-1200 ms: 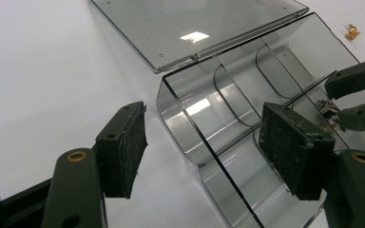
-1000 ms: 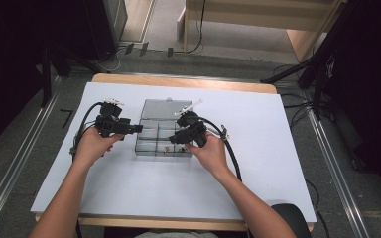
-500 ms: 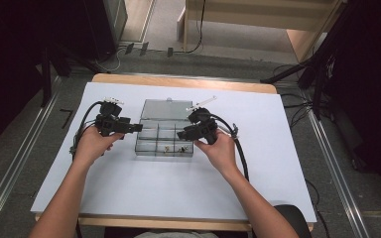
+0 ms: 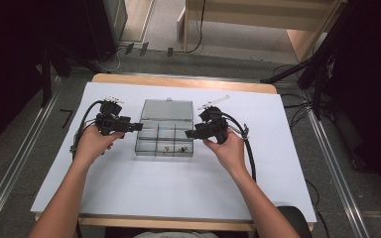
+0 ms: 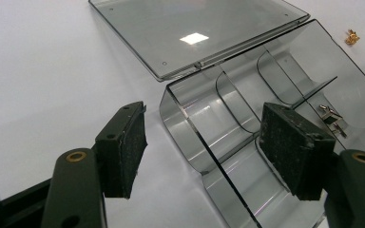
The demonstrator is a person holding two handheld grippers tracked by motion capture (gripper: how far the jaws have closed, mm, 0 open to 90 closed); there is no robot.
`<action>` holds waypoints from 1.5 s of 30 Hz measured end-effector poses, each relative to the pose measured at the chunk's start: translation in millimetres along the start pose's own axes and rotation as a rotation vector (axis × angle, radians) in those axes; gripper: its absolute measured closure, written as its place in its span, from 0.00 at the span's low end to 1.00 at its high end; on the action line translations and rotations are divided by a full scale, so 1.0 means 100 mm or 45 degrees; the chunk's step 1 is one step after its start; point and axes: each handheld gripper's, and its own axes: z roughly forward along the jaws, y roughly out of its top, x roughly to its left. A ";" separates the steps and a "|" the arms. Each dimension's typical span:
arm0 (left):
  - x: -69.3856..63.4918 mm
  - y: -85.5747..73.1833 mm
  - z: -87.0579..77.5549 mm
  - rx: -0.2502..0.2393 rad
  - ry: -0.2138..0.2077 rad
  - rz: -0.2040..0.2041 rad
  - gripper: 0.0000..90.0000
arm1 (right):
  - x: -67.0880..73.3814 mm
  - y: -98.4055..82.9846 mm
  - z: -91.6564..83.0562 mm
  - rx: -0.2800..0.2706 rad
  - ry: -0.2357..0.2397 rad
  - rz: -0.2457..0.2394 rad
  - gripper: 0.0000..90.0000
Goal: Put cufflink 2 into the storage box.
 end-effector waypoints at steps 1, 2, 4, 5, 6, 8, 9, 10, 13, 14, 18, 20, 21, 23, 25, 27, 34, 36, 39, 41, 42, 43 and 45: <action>0.00 0.00 0.00 0.000 0.000 0.001 0.37 | -0.02 -0.01 -0.02 -0.002 0.003 0.004 0.53; 0.00 0.00 0.00 0.000 -0.001 0.000 0.37 | -0.04 -0.02 -0.04 -0.006 0.000 0.005 0.53; 0.00 0.00 0.00 0.001 0.000 0.002 0.37 | -0.07 -0.04 -0.06 -0.006 -0.003 0.006 0.53; 0.00 0.01 0.00 0.002 -0.001 0.003 0.37 | -0.08 -0.05 -0.08 -0.001 -0.013 0.004 0.54; 0.00 0.01 0.00 -0.001 -0.001 0.000 0.37 | -0.09 -0.06 -0.09 0.000 -0.021 0.012 0.54; 0.00 0.01 0.00 -0.002 0.000 0.000 0.37 | -0.13 -0.07 -0.11 0.001 -0.028 0.008 0.54; 0.00 0.01 0.00 -0.001 -0.001 0.001 0.37 | -0.14 -0.08 -0.13 -0.003 -0.033 0.011 0.55; 0.00 0.01 0.00 -0.002 -0.001 0.002 0.37 | -0.16 -0.09 -0.14 0.000 -0.037 0.012 0.55; 0.00 0.02 0.00 -0.004 -0.002 0.002 0.37 | -0.20 -0.11 -0.17 -0.009 -0.044 0.014 0.56; 0.00 0.02 0.00 -0.004 -0.002 0.001 0.37 | -0.21 -0.12 -0.18 -0.010 -0.048 0.023 0.56; 0.01 0.02 0.00 -0.009 -0.003 0.000 0.37 | -0.25 -0.14 -0.23 -0.007 -0.068 0.019 0.57; 0.01 0.02 0.00 -0.009 -0.003 0.001 0.37 | -0.28 -0.16 -0.26 -0.012 -0.079 0.017 0.58; 0.01 0.02 -0.01 -0.008 -0.003 0.001 0.37 | -0.29 -0.17 -0.27 -0.012 -0.086 0.022 0.58; 0.01 0.02 -0.01 -0.007 -0.003 0.006 0.37 | -0.33 -0.20 -0.29 -0.030 -0.088 0.030 0.59; 0.01 0.03 0.00 -0.008 -0.004 0.006 0.37 | -0.38 -0.22 -0.32 -0.032 -0.099 0.047 0.61; 0.01 0.03 0.00 -0.007 -0.005 0.006 0.37 | -0.43 -0.25 -0.33 -0.032 -0.112 0.056 0.62; 0.00 0.04 0.01 -0.002 -0.006 0.014 0.37 | -0.57 -0.31 -0.36 -0.024 -0.127 0.095 0.65; 0.00 0.04 0.02 -0.001 -0.004 0.015 0.37 | -0.59 -0.32 -0.37 -0.018 -0.133 0.103 0.66; 0.00 0.04 0.03 0.000 -0.006 0.016 0.37 | -0.65 -0.34 -0.36 -0.007 -0.135 0.120 0.68; -0.01 0.05 0.03 0.000 -0.007 0.018 0.37 | -0.69 -0.35 -0.35 0.005 -0.137 0.133 0.70; -0.01 0.05 0.03 0.000 -0.007 0.018 0.37 | -0.71 -0.35 -0.34 0.009 -0.136 0.139 0.70; -0.01 0.05 0.03 0.000 -0.007 0.019 0.37 | -0.72 -0.36 -0.33 0.015 -0.135 0.144 0.70; -0.01 0.05 0.03 -0.001 -0.009 0.019 0.37 | -0.74 -0.36 -0.32 0.029 -0.140 0.139 0.70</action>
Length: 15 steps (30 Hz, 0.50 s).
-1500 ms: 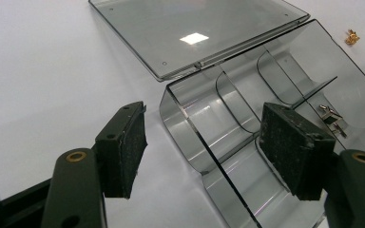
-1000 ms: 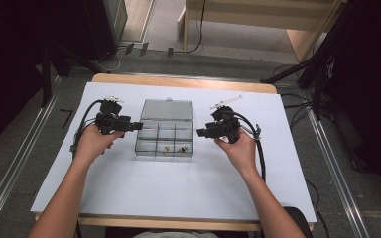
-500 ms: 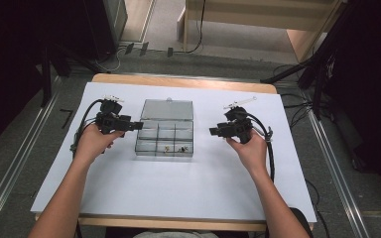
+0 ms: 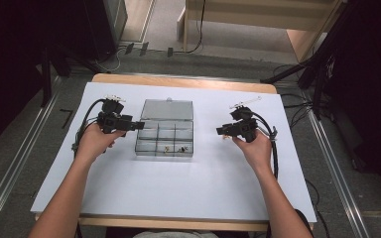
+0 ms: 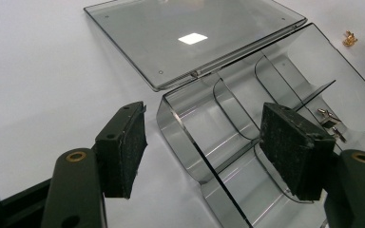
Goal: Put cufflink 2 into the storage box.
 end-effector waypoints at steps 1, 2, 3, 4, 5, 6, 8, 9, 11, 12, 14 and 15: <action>0.00 0.00 0.00 0.000 0.001 0.000 0.37 | -0.01 0.00 0.01 0.002 -0.002 -0.005 0.70; 0.00 0.00 0.00 0.002 0.002 0.000 0.37 | -0.01 0.00 0.02 0.009 -0.006 -0.007 0.70; 0.00 0.00 0.00 0.005 0.003 0.002 0.37 | -0.02 -0.01 0.04 0.019 -0.013 -0.017 0.70; 0.00 0.00 0.01 0.004 0.003 0.003 0.37 | -0.03 -0.02 0.05 0.033 -0.012 -0.027 0.71; 0.00 0.00 0.01 0.002 0.002 0.001 0.37 | -0.04 -0.02 0.07 0.044 -0.020 -0.029 0.72; 0.00 0.00 0.01 0.001 0.002 0.002 0.37 | -0.06 -0.03 0.09 0.053 -0.025 -0.033 0.72; 0.00 0.00 0.01 0.002 0.001 0.004 0.37 | -0.08 -0.04 0.12 0.065 -0.020 -0.027 0.73; 0.00 0.00 0.01 0.001 0.001 0.002 0.37 | -0.09 -0.04 0.14 0.070 -0.015 -0.023 0.73; -0.01 0.00 0.01 0.001 0.000 0.003 0.37 | -0.10 -0.04 0.18 0.083 -0.021 -0.028 0.73; -0.01 0.00 0.01 0.001 0.000 0.004 0.37 | -0.11 -0.04 0.19 0.085 -0.018 -0.041 0.73; -0.01 0.00 0.01 0.000 0.000 0.004 0.37 | -0.11 -0.04 0.22 0.094 -0.031 -0.046 0.73; -0.01 0.00 0.01 0.000 -0.001 0.003 0.37 | -0.12 -0.04 0.23 0.096 -0.037 -0.046 0.73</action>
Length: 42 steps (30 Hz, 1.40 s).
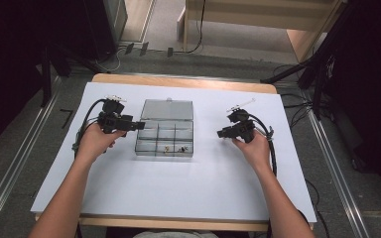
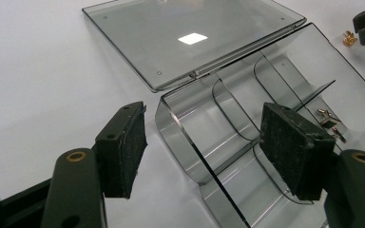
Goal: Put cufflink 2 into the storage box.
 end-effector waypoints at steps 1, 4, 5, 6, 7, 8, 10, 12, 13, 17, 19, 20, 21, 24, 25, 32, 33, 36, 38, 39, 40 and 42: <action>0.00 0.00 0.00 0.000 0.001 -0.001 0.37 | 0.00 0.00 0.01 0.006 -0.005 0.000 0.73; 0.00 0.00 0.00 0.002 0.001 0.004 0.37 | -0.03 0.00 0.03 0.015 -0.014 0.008 0.73; 0.00 0.00 0.00 0.002 0.000 0.004 0.37 | -0.04 0.00 0.04 0.016 -0.014 0.013 0.73; 0.00 0.00 0.00 0.001 0.001 0.007 0.37 | -0.05 -0.01 0.06 0.020 -0.013 0.009 0.73; -0.01 0.00 0.00 0.000 0.001 0.008 0.37 | -0.06 -0.01 0.06 0.028 -0.012 0.013 0.73; -0.01 0.00 0.01 0.001 0.000 0.007 0.37 | -0.06 -0.01 0.07 0.031 -0.011 0.013 0.74; -0.01 0.00 0.01 0.003 0.000 0.009 0.37 | -0.07 -0.01 0.10 0.038 -0.013 0.025 0.74; -0.01 0.00 0.01 0.002 0.000 0.010 0.37 | -0.08 -0.02 0.10 0.055 -0.021 0.020 0.74; -0.01 0.00 0.01 0.000 -0.001 0.009 0.37 | -0.08 -0.02 0.10 0.052 -0.019 0.018 0.74; -0.01 0.00 0.00 0.001 0.002 0.007 0.37 | -0.08 -0.04 0.10 0.072 -0.028 0.014 0.74; -0.01 0.00 0.01 0.001 -0.001 0.009 0.37 | -0.06 -0.05 0.10 0.074 -0.029 0.004 0.74; -0.01 0.00 0.01 0.001 -0.001 0.009 0.37 | -0.05 -0.05 0.10 0.078 -0.039 0.001 0.74; -0.01 0.00 0.01 0.001 -0.001 0.011 0.37 | -0.04 -0.05 0.10 0.080 -0.045 -0.008 0.74; -0.01 0.00 0.01 0.002 -0.001 0.009 0.37 | -0.03 -0.07 0.10 0.080 -0.054 -0.020 0.74; 0.00 0.00 0.01 0.003 -0.001 0.009 0.37 | -0.03 -0.07 0.09 0.084 -0.055 -0.018 0.74; -0.01 0.00 0.01 0.003 0.000 0.012 0.37 | -0.01 -0.09 0.08 0.100 -0.080 -0.050 0.80; -0.01 0.00 0.01 0.006 0.001 0.014 0.37 | -0.01 -0.10 0.08 0.097 -0.083 -0.050 0.81; -0.01 0.00 0.01 0.009 0.004 0.014 0.37 | -0.01 -0.11 0.08 0.089 -0.112 -0.050 0.87; -0.02 0.00 0.01 0.008 0.002 0.014 0.37 | -0.01 -0.11 0.08 0.092 -0.115 -0.047 0.88; -0.02 0.00 0.02 0.008 0.001 0.014 0.37 | 0.00 -0.10 0.08 0.092 -0.119 -0.041 0.88; -0.02 0.00 0.02 0.008 0.001 0.015 0.37 | 0.00 -0.10 0.08 0.095 -0.122 -0.037 0.88; -0.02 0.00 0.02 0.008 0.001 0.014 0.37 | 0.00 -0.09 0.08 0.101 -0.123 -0.023 0.88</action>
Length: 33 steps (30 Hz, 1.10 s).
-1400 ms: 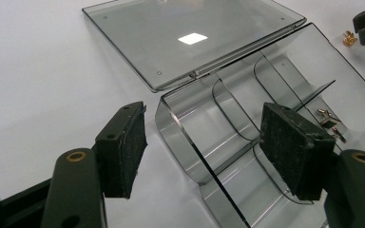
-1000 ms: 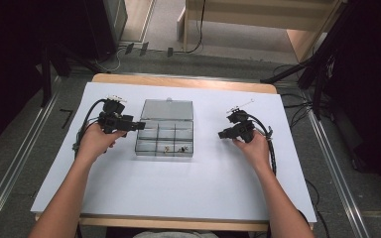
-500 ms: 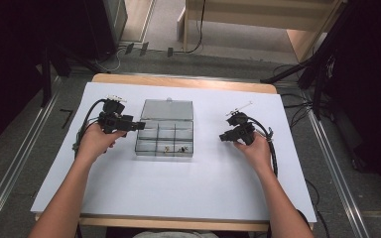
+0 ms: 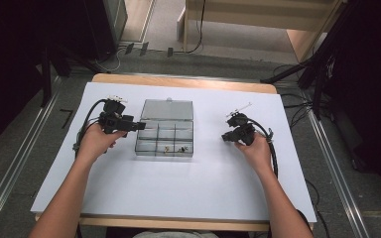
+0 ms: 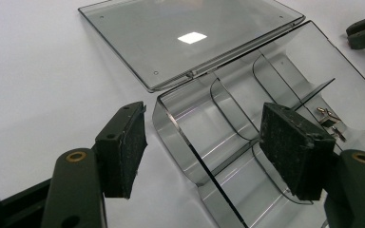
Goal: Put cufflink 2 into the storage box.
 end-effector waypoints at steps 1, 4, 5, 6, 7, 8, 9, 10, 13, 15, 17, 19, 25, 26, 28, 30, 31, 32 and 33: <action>0.00 0.00 0.00 0.000 0.000 -0.001 0.37 | 0.00 0.00 0.00 0.001 0.005 0.005 0.88; 0.00 0.00 0.00 0.000 0.000 -0.002 0.37 | 0.00 0.01 -0.01 0.008 0.002 0.016 0.88; 0.00 0.00 0.00 0.000 0.000 -0.001 0.37 | 0.00 0.01 -0.01 0.008 0.004 0.022 0.88; 0.00 0.00 0.00 0.002 -0.002 0.000 0.37 | 0.00 0.02 -0.01 0.008 0.009 0.028 0.88; 0.00 0.00 0.00 0.003 -0.003 0.000 0.37 | 0.01 0.02 -0.02 0.005 0.011 0.027 0.88; 0.00 0.00 0.00 0.002 -0.002 -0.001 0.37 | 0.01 0.02 -0.03 0.003 0.017 0.034 0.88; 0.00 0.00 0.00 0.002 -0.002 0.000 0.37 | 0.02 0.03 -0.03 0.002 0.019 0.042 0.88; 0.00 0.00 0.00 0.003 -0.002 0.000 0.37 | 0.02 0.03 -0.04 -0.005 0.025 0.043 0.88; 0.00 0.00 0.00 0.002 -0.003 0.002 0.37 | 0.02 0.04 -0.06 -0.003 0.038 0.051 0.88; -0.01 0.00 0.00 -0.001 -0.003 0.000 0.37 | 0.03 0.04 -0.08 -0.006 0.050 0.058 0.88; -0.01 0.00 0.01 0.001 -0.004 0.002 0.37 | 0.04 0.05 -0.10 -0.022 0.061 0.058 0.89; -0.01 0.00 0.01 0.001 -0.004 0.001 0.37 | 0.06 0.06 -0.13 -0.029 0.070 0.066 0.88; -0.02 0.01 0.00 0.002 -0.007 0.011 0.37 | 0.13 0.10 -0.17 -0.043 0.113 0.062 0.88; -0.02 0.01 0.00 0.002 -0.007 0.012 0.37 | 0.15 0.11 -0.18 -0.044 0.114 0.063 0.89; -0.03 0.02 0.01 0.004 -0.005 0.015 0.37 | 0.17 0.12 -0.20 -0.052 0.123 0.056 0.89; -0.03 0.02 0.01 0.007 -0.006 0.017 0.37 | 0.19 0.14 -0.22 -0.056 0.129 0.052 0.89; -0.03 0.02 0.01 0.005 -0.007 0.016 0.37 | 0.20 0.14 -0.22 -0.059 0.135 0.051 0.89; -0.03 0.02 0.01 0.004 -0.006 0.013 0.37 | 0.21 0.15 -0.23 -0.061 0.144 0.059 0.89; -0.02 0.02 0.01 0.004 -0.006 0.013 0.37 | 0.22 0.15 -0.24 -0.064 0.151 0.052 0.89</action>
